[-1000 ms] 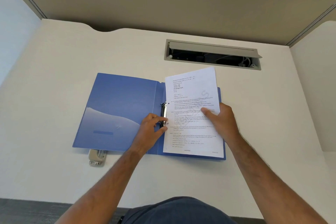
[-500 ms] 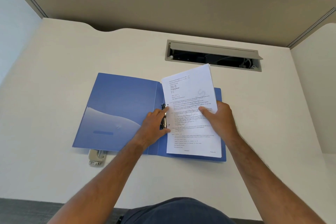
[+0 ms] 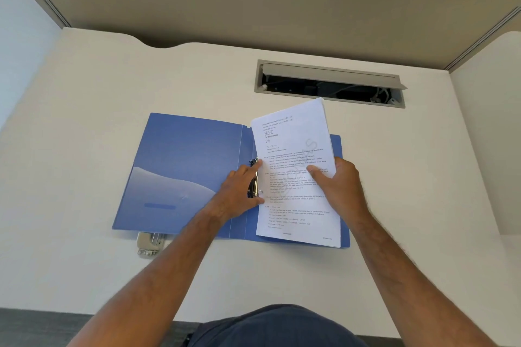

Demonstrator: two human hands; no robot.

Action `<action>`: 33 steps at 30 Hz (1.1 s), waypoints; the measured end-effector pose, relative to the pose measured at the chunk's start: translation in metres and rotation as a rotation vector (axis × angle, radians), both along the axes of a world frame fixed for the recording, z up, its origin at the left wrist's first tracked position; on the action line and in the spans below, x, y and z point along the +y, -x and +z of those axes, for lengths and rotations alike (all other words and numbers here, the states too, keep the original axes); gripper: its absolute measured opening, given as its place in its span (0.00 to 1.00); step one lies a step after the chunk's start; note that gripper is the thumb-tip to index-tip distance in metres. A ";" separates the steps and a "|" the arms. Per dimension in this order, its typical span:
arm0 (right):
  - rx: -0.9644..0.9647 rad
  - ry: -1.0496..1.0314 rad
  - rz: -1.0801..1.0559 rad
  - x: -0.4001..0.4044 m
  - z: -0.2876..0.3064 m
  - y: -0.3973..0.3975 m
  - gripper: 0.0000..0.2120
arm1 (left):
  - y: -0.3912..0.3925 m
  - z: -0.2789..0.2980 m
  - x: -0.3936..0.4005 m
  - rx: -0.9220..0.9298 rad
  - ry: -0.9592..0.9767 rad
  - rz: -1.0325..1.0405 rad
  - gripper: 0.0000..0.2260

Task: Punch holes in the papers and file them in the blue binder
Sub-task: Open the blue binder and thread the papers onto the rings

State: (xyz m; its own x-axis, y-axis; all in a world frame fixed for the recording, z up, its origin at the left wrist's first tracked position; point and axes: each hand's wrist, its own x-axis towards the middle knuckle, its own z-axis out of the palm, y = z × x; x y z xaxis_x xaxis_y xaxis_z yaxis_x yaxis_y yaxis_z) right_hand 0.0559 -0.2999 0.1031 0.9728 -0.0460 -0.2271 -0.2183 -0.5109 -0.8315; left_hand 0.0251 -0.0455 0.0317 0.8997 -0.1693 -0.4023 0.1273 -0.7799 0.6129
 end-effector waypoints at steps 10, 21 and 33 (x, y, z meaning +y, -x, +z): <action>0.058 -0.006 -0.030 -0.006 -0.005 -0.007 0.09 | -0.009 0.010 0.000 0.033 0.102 0.078 0.42; 0.170 -0.025 -0.097 -0.023 -0.032 -0.008 0.14 | -0.024 0.009 0.000 0.062 0.048 0.035 0.43; 0.215 -0.023 -0.137 -0.024 -0.065 -0.006 0.16 | -0.019 0.008 0.014 -0.006 0.045 0.014 0.43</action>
